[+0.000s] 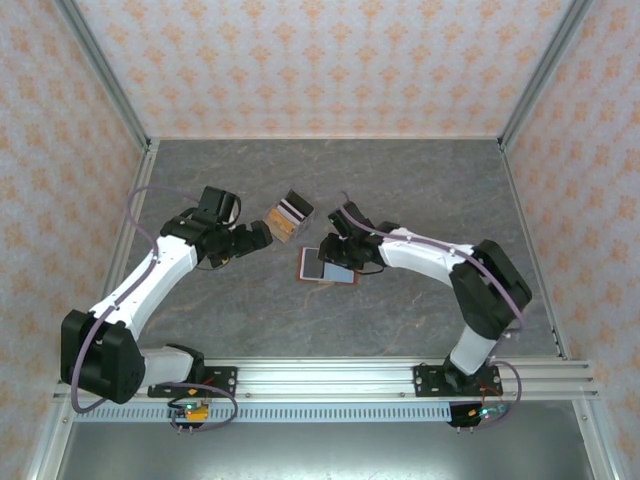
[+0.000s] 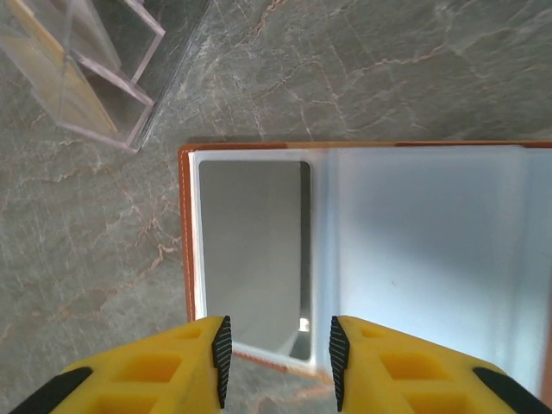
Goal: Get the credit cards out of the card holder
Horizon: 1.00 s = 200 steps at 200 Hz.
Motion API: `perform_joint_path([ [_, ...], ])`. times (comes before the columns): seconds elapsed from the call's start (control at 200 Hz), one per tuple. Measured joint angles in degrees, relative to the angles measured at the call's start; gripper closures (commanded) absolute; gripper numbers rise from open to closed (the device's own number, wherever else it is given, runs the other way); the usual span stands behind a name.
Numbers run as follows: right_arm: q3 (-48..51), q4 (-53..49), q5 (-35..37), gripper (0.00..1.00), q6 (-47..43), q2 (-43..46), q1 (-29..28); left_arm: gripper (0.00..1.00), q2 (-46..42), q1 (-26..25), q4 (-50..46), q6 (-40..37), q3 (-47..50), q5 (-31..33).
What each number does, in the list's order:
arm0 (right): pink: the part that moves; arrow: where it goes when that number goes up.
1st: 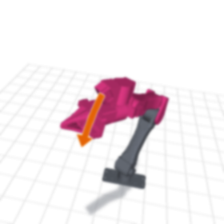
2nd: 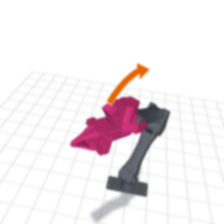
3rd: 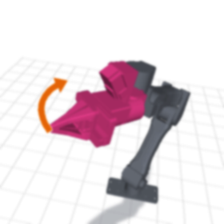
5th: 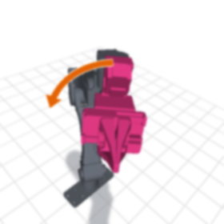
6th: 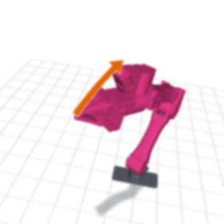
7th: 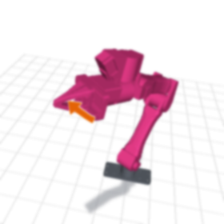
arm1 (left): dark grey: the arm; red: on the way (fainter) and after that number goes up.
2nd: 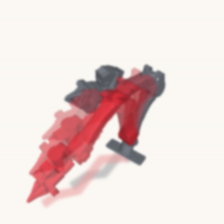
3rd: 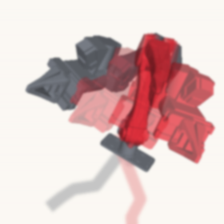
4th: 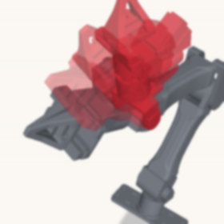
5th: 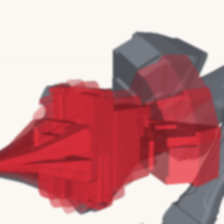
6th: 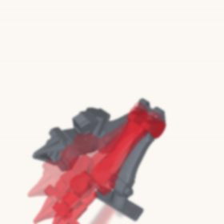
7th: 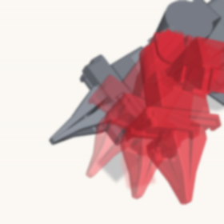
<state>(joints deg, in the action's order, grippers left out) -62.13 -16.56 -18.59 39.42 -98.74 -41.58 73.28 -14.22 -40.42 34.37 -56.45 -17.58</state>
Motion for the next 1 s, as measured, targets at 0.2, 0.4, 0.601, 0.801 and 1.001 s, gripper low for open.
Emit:
perform_joint_path([
  [0.2, -2.71, 0.94, -0.20, 0.63, 0.04, -6.47, 0.00, 0.00, 0.13, -0.81, 0.02, 2.19, 0.37, 0.04],
  [0.4, -2.67, -0.35, 1.09, 0.63, -2.19, -7.13, 0.00, 0.00, 0.72, -2.43, 0.63, 4.76, 0.48, 0.02],
  [0.601, 2.51, -0.11, 0.52, 0.63, -6.14, -3.72, 0.00, 0.00, 1.38, -5.33, 2.91, 7.67, 2.54, -0.07],
  [0.801, 6.47, -1.36, -0.09, 0.64, -8.17, 0.94, 0.00, 0.07, 3.74, -9.94, 6.08, 10.23, 3.17, -0.72],
  [1.001, 9.62, 1.79, -0.17, 0.68, -4.39, 6.88, 0.35, 0.19, 8.15, -16.24, 10.23, 12.31, 3.13, -1.55],
])
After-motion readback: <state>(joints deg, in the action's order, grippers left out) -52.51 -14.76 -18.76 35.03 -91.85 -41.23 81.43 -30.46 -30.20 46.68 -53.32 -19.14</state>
